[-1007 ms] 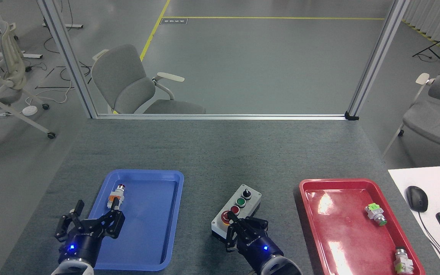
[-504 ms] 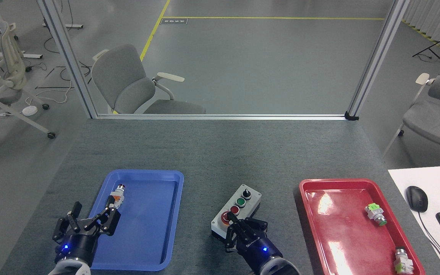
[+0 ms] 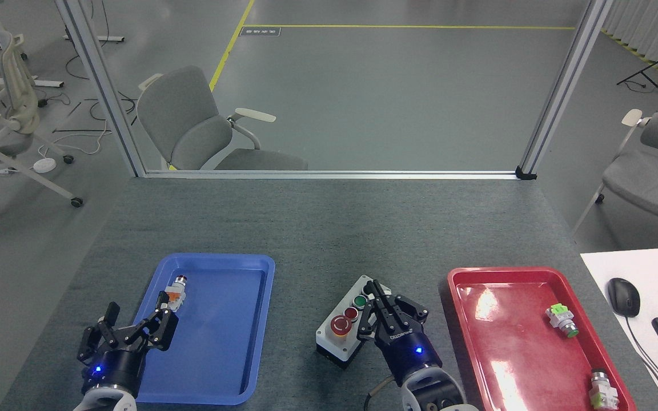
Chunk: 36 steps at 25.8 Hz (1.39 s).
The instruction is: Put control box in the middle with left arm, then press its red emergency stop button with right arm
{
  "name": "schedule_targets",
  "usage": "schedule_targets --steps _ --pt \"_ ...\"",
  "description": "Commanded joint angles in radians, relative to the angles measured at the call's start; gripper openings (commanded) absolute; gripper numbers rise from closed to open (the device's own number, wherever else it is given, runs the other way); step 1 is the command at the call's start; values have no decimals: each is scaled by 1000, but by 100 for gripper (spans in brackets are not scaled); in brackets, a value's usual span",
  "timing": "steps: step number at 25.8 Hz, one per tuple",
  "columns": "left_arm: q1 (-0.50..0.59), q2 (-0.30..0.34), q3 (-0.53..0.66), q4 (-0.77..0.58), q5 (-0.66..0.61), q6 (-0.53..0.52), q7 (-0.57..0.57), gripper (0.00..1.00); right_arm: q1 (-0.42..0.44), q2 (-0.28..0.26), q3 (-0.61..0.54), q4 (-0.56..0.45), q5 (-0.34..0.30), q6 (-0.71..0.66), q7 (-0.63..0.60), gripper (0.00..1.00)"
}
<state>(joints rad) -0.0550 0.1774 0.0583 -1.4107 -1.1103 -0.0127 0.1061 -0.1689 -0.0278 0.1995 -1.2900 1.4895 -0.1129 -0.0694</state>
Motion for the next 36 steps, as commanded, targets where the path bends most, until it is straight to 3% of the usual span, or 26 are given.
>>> schedule_targets --steps 1,3,5,8,20,26,31,36 --pt "-2 1 0 -2 -2 0 -8 99 35 -4 -98 -48 -8 4 -9 82" --pt "-3 1 0 -4 -2 0 -8 99 58 -7 -164 -78 -9 4 -26 95" --pt "-3 1 0 -5 -2 0 -8 99 74 -30 -201 -89 -9 4 -38 97" --pt "-11 1 2 -21 -2 0 -9 99 92 -58 -242 -112 -12 4 -38 97" --pt "1 -4 -15 -57 -5 0 -32 99 152 -83 -328 -167 -32 -21 -36 98" --pt "35 -88 -18 -47 -19 -1 -32 99 169 -90 -330 -173 -38 -42 -36 98" --pt "34 -93 -26 -34 -111 -4 -22 99 173 -93 -327 -186 -38 -41 -36 98" --pt "34 -98 -25 -34 -95 -6 -6 99 173 -100 -327 -186 -38 -37 -36 98"
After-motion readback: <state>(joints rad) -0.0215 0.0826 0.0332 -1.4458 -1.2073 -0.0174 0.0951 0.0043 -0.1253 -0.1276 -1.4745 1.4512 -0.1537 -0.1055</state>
